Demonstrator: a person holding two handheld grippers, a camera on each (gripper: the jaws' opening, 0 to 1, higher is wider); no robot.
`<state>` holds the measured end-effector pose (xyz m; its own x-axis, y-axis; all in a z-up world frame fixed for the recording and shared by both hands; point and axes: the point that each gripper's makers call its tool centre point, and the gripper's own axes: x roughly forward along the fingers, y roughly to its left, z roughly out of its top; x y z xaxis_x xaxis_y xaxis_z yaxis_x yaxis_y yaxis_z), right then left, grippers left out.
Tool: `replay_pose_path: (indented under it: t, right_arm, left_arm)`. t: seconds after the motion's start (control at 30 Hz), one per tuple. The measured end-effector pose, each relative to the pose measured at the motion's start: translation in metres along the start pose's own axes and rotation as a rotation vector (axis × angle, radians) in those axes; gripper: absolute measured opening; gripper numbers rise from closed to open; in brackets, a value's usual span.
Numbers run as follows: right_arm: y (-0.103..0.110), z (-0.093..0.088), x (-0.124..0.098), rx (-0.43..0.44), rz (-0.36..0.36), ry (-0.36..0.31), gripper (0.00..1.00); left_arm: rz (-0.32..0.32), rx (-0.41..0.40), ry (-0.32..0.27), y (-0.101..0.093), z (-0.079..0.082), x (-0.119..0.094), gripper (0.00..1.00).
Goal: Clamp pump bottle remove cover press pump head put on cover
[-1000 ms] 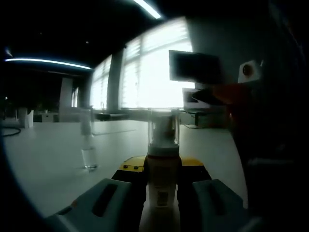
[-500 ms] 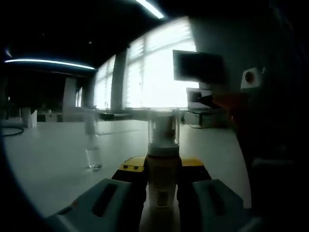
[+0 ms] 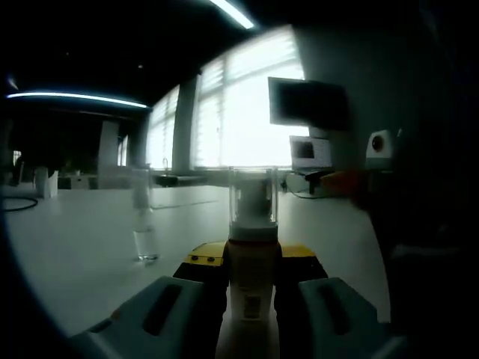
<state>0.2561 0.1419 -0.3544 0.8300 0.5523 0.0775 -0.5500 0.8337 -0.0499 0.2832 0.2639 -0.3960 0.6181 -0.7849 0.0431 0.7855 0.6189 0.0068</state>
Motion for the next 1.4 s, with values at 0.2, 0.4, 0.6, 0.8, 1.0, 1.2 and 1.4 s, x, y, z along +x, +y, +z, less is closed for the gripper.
replay_pose_path:
  t: [0.2, 0.4, 0.6, 0.8, 1.0, 1.2, 1.4]
  right_arm:
    - [0.004, -0.013, -0.002, -0.004, 0.036, -0.008, 0.24]
    - [0.001, -0.027, -0.003, 0.025, 0.022, -0.006, 0.24]
    - [-0.003, -0.029, -0.006, 0.033, 0.011, -0.012, 0.23]
    - [-0.009, -0.029, -0.007, 0.045, -0.008, -0.016, 0.23]
    - [0.002, -0.028, -0.007, 0.029, -0.002, -0.015, 0.23]
    - [0.000, -0.030, -0.006, 0.020, 0.002, -0.004, 0.22]
    - [0.000, -0.029, -0.008, 0.023, -0.005, -0.013, 0.22]
  left_arm:
    - [0.000, -0.001, 0.000, 0.001, 0.000, 0.000, 0.14]
    - [0.000, -0.004, 0.001, 0.001, -0.001, 0.000, 0.14]
    - [0.000, -0.002, 0.001, 0.001, -0.001, 0.000, 0.14]
    - [-0.001, -0.004, 0.002, 0.001, -0.001, 0.000, 0.14]
    - [-0.001, -0.003, 0.003, 0.001, -0.001, 0.001, 0.14]
    - [-0.010, -0.008, 0.005, 0.000, -0.001, 0.001, 0.14]
    - [-0.015, -0.016, 0.006, 0.002, 0.000, 0.000, 0.14]
